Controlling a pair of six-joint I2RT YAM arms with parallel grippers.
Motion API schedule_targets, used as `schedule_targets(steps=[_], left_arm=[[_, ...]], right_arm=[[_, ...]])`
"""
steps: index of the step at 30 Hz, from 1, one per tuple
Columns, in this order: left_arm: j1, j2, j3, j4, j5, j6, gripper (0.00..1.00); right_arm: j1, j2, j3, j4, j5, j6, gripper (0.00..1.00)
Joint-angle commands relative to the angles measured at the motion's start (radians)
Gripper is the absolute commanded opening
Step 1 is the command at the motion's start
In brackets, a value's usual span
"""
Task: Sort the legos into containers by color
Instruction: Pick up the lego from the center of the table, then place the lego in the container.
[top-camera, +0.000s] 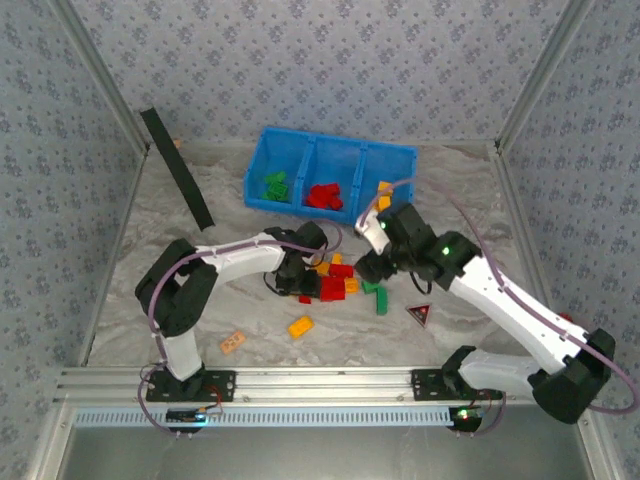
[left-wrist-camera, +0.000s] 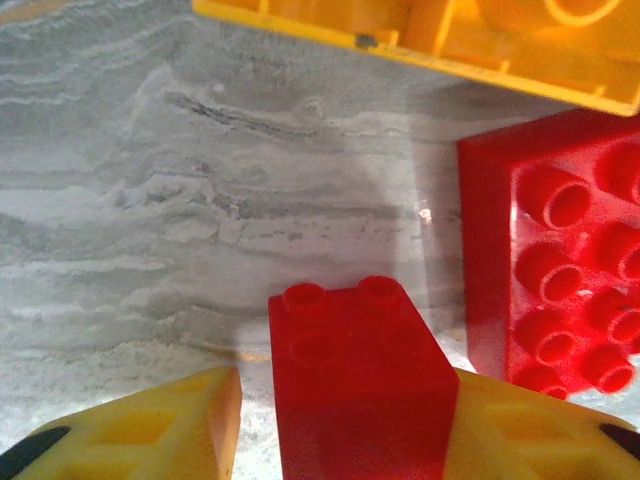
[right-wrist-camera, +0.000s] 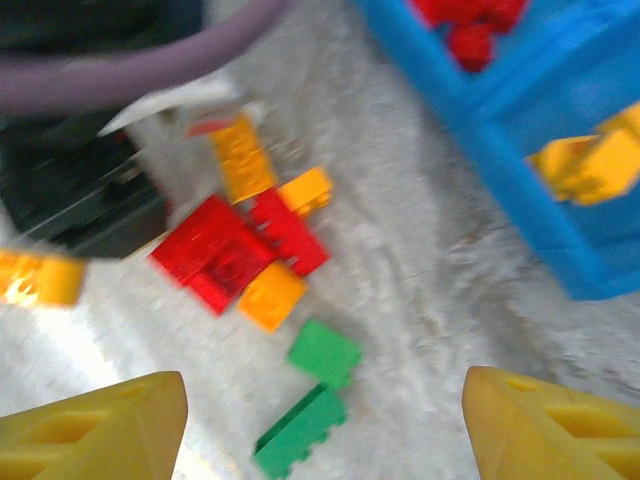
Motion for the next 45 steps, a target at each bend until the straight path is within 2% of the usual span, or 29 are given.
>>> schedule_targets(steps=[1,6,10,12,20,25,29,36,45], left_arm=[[0.006,0.040,0.002,-0.008,0.022,0.035,0.52],[0.008,0.076,0.032,-0.003,0.029,0.052,0.49],[0.013,0.095,0.050,-0.003,0.037,0.064,0.35],[0.017,0.099,0.053,-0.006,0.038,0.071,0.28],[0.068,0.042,0.102,-0.074,0.015,0.124,0.19],[0.155,-0.037,0.245,-0.181,-0.018,0.196,0.18],[0.204,-0.040,0.412,-0.224,-0.029,0.240,0.18],[0.222,0.183,0.753,-0.157,-0.034,0.244,0.17],[0.221,0.537,1.126,-0.146,-0.179,0.246,0.17]], right_arm=[[0.065,-0.077,-0.079,0.031,-0.122,-0.088,0.76],[0.218,-0.155,-0.185,0.111,-0.150,-0.195,0.78],[0.352,-0.128,-0.221,0.136,-0.098,-0.305,0.79],[0.383,-0.100,-0.232,0.159,-0.100,-0.348,0.79],[0.407,0.073,-0.248,0.331,-0.165,-0.500,0.81],[0.410,0.194,-0.253,0.463,-0.189,-0.565,0.81],[0.412,0.278,-0.251,0.534,-0.195,-0.601,0.80],[0.413,0.390,-0.241,0.607,-0.190,-0.633,0.80],[0.418,0.507,-0.214,0.692,-0.106,-0.593,0.81]])
